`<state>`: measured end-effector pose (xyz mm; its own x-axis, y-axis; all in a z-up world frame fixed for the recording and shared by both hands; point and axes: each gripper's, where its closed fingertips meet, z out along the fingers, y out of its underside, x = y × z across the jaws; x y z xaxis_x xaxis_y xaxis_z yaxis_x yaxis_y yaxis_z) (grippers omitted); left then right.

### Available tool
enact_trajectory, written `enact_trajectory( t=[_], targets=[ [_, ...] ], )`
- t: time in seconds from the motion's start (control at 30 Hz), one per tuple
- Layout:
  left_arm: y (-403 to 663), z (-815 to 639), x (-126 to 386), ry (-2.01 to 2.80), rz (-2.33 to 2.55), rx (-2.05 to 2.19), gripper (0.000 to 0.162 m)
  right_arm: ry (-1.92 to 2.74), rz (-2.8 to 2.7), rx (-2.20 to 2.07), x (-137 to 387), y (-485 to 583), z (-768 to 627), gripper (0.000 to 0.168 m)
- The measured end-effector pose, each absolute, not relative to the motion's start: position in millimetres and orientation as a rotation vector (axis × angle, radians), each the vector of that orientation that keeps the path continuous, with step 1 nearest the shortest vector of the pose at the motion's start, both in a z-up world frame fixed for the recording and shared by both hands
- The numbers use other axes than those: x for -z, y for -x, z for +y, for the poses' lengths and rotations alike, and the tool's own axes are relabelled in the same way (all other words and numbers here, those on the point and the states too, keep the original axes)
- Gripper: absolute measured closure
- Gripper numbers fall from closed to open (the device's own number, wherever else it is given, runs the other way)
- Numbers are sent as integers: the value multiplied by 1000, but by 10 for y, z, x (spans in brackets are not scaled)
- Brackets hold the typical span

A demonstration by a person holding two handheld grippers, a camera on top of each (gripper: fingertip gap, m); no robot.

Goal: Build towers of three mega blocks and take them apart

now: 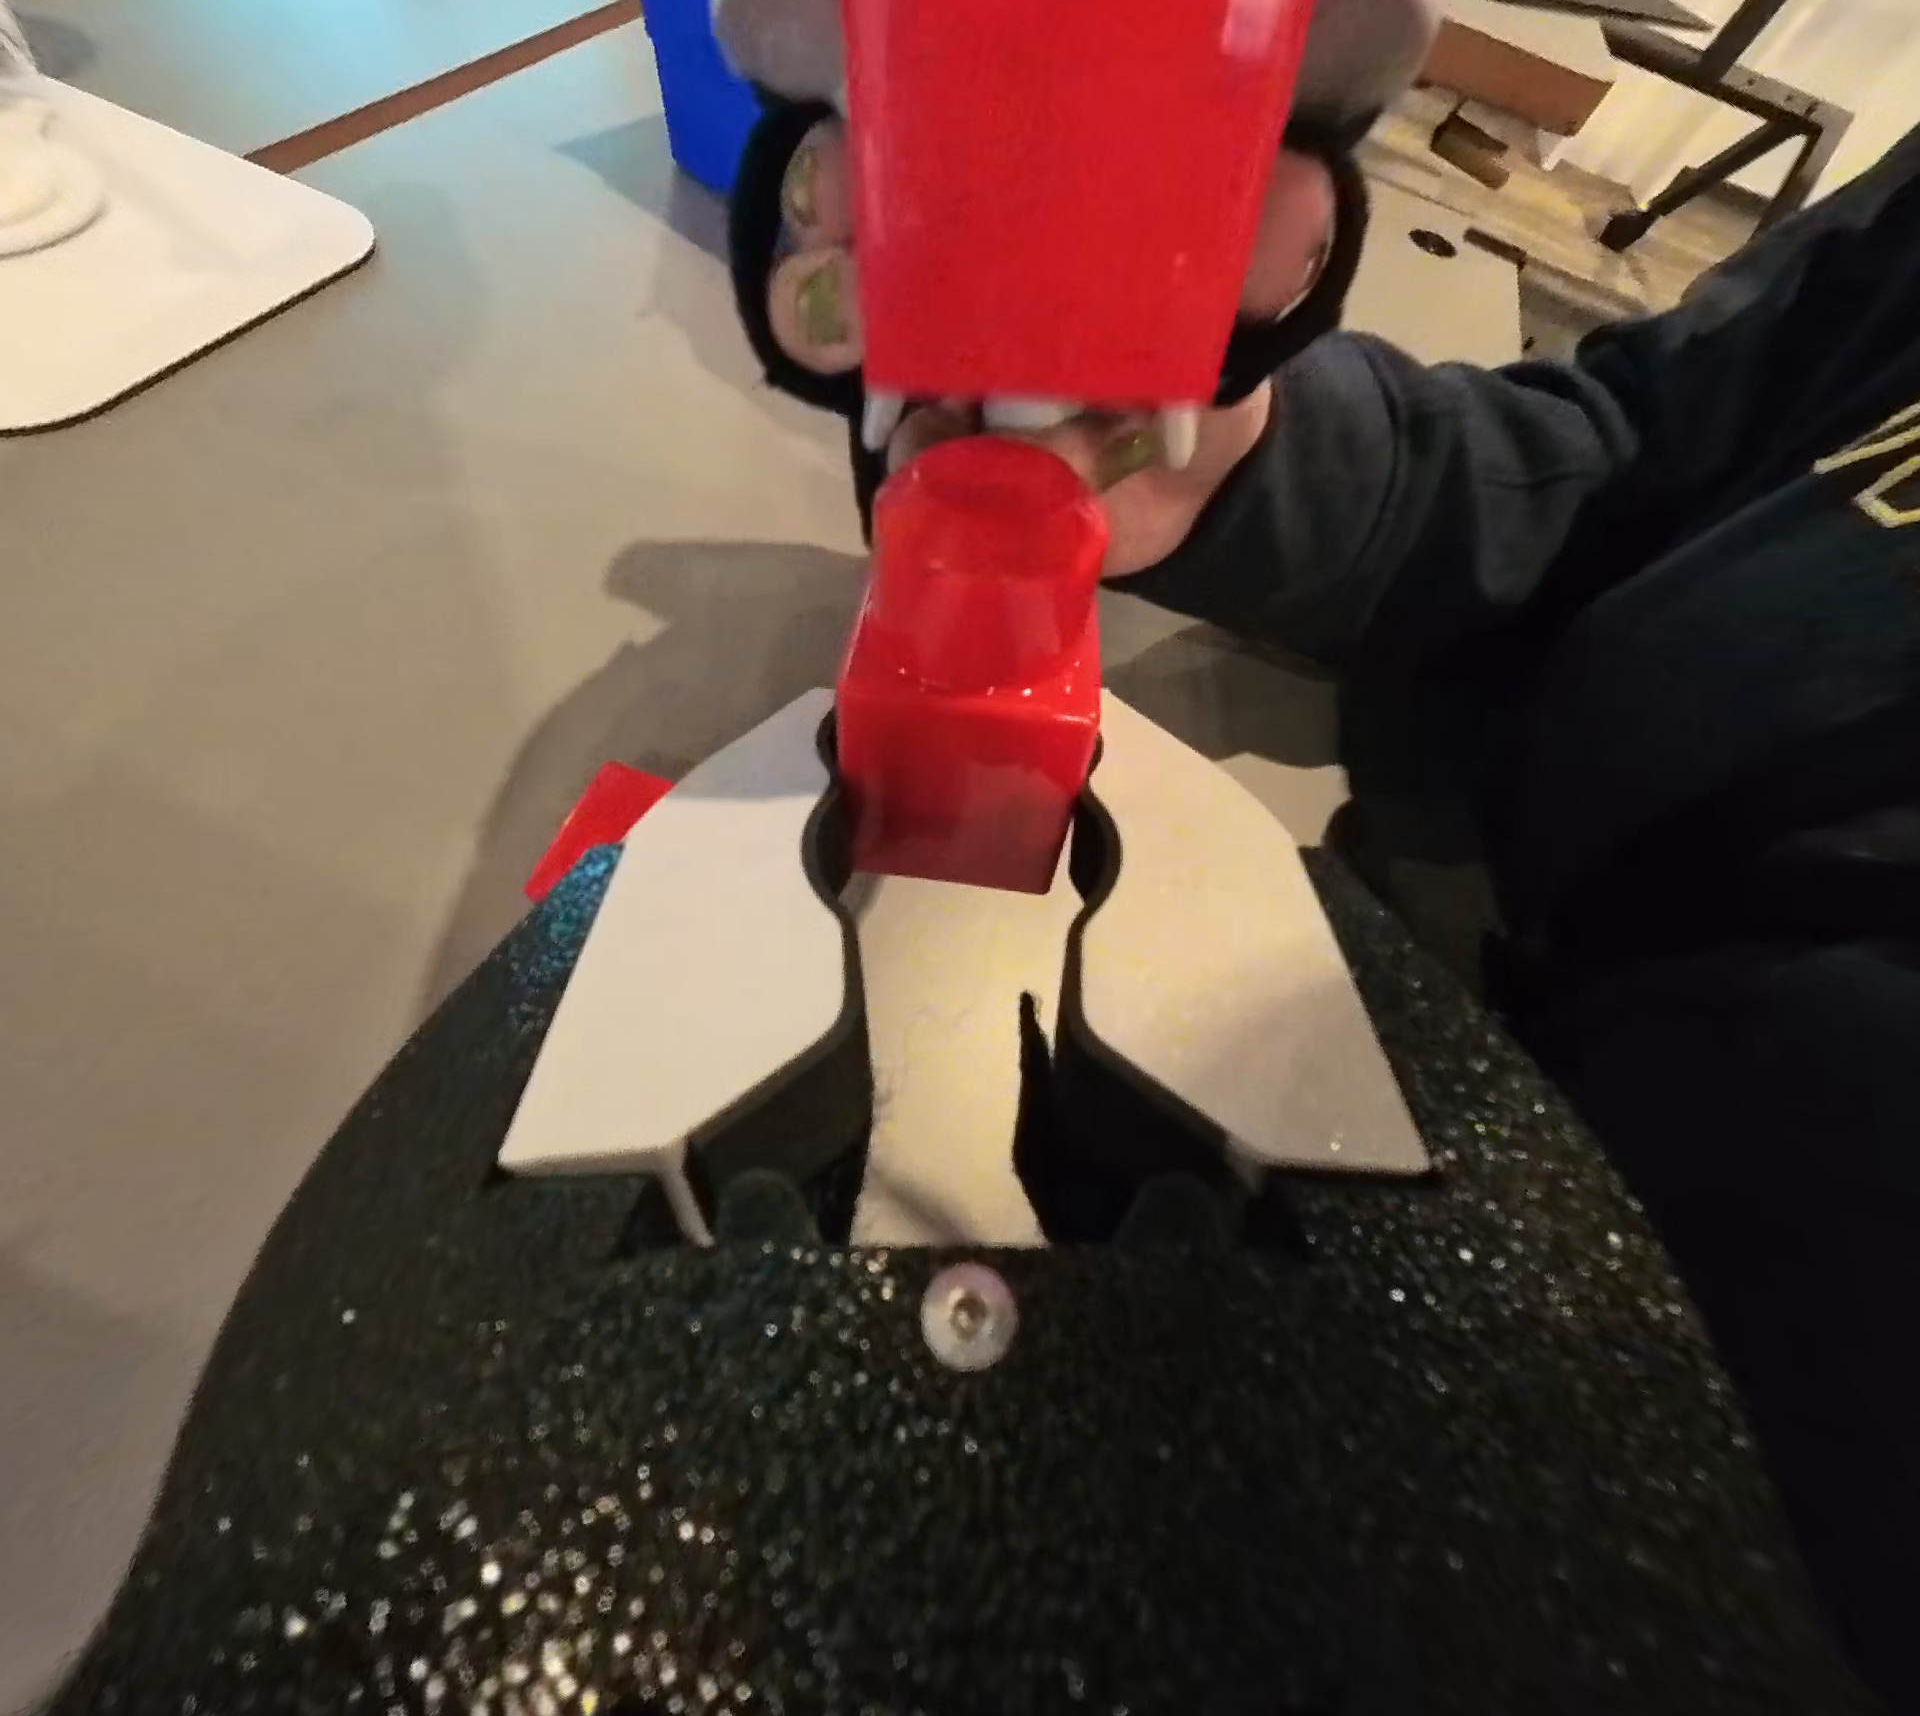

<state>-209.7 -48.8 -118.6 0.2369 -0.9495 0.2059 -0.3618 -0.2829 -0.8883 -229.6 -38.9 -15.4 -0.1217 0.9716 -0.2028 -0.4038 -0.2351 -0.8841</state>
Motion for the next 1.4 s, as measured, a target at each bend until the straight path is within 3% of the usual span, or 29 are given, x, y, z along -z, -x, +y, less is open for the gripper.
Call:
enact_trajectory(
  t=[0.6, 1.0, 1.07, 1.3, 1.4],
  targets=[
    [2028, -612, 973, 1630, 1246, 985, 124, 978, -1046, -1528, 307, 2313, -625, 132],
    [2110, -548, 1172, 1742, 1234, 901, 123, 1044, -1036, -1393, 512, 2320, -522, 132],
    [2206, -539, 1174, 1772, 1229, 851, 123, 1134, -980, -1402, 535, 2260, -312, 101],
    [2649, -578, 1275, 1898, 1147, 745, 123, 1868, -1552, -862, 1622, 2417, 136, 99],
    [2687, -604, 1344, 1923, 1146, 721, 123, 1979, -1820, -624, 1968, 2495, 162, 107]
  ],
)
